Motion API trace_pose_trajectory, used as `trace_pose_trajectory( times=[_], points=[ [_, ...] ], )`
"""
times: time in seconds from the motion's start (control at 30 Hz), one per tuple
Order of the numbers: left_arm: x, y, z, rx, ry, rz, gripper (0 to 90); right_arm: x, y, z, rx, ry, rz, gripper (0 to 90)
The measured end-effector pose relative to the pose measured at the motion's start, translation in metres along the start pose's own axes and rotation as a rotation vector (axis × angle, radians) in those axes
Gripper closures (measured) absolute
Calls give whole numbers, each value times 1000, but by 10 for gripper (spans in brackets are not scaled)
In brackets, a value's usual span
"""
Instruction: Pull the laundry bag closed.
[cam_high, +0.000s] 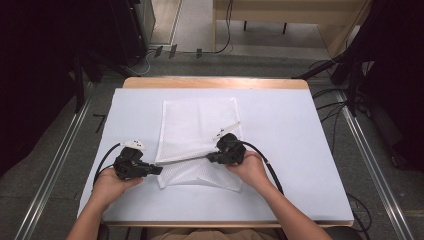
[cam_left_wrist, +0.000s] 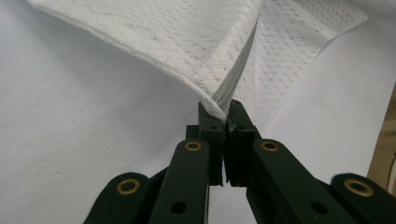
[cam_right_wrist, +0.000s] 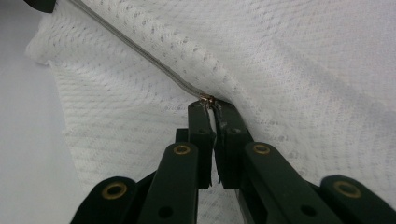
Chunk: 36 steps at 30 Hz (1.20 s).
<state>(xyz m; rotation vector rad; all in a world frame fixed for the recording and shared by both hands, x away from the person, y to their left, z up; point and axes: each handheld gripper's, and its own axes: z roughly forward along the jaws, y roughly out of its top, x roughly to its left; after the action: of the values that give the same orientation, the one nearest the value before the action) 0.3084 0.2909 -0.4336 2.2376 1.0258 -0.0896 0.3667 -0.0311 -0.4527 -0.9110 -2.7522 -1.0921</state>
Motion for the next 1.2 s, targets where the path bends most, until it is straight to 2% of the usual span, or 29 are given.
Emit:
trace_pose_trajectory(
  times=[0.2,0.73,0.93,1.2],
  points=[
    [0,0,0,2,1,1,886,-4,-5,-4,5,-6,17,882],
    [0,-1,-1,6,2,0,886,-13,-14,-15,4,-22,36,882],
    [1,-1,-1,7,1,0,886,-14,-16,-18,6,-25,26,882],
    [1,-2,-2,9,2,-1,886,-19,-21,-24,11,-37,44,882]
  ],
)
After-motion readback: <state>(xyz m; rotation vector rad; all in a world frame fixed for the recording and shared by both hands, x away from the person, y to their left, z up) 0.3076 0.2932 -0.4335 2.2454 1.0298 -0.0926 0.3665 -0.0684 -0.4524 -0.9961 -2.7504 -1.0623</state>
